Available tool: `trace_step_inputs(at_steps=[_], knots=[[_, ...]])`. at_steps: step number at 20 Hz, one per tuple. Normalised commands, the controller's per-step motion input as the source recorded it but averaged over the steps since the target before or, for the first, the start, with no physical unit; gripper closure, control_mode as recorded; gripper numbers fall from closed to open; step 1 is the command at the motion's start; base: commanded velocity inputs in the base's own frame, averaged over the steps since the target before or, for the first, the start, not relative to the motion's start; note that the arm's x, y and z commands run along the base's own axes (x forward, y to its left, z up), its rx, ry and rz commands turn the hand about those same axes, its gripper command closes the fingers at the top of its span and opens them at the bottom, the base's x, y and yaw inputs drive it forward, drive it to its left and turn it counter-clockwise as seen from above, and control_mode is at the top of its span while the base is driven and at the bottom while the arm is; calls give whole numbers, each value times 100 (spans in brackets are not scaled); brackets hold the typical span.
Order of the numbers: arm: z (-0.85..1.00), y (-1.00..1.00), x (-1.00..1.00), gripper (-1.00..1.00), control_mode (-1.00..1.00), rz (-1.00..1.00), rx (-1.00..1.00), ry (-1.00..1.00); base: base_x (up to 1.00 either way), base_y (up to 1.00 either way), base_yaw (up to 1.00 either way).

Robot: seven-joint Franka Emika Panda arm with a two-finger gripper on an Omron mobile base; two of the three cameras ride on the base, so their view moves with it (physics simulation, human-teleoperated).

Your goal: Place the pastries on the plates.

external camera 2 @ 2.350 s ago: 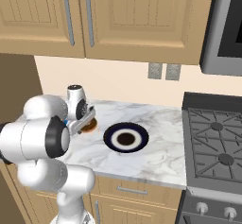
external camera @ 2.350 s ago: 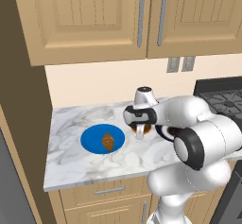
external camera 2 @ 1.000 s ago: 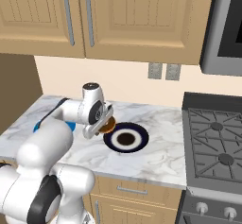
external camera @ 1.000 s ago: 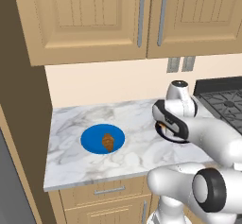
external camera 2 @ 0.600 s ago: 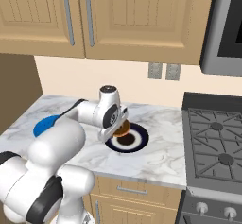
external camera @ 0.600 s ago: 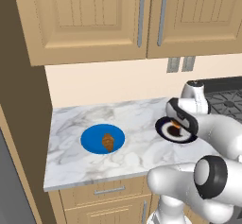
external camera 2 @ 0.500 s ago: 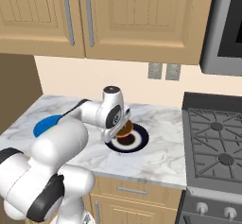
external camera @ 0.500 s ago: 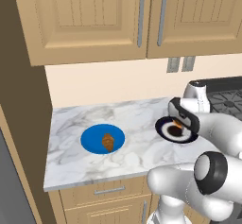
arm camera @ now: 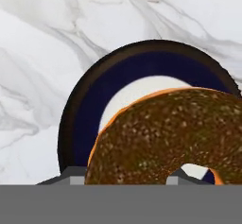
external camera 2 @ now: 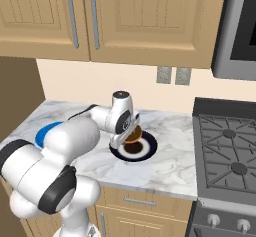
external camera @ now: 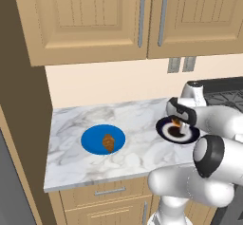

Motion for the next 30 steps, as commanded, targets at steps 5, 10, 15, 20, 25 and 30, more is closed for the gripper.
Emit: trace_step_inputs(at_steps=[5,10,15,20,25,30], knots=[[-39,-10,26,100,-100,0,0,6,0,0,0],[-41,-6,6,100,-100,0,0,5,0,0,0],[-21,0,0,100,-100,0,0,0,0,0,0],[-7,0,0,-100,-100,0,0,0,0,0,0],[0,0,0,-100,-100,0,0,0,0,0,0],[0,0,0,-100,-100,0,0,0,0,0,0]])
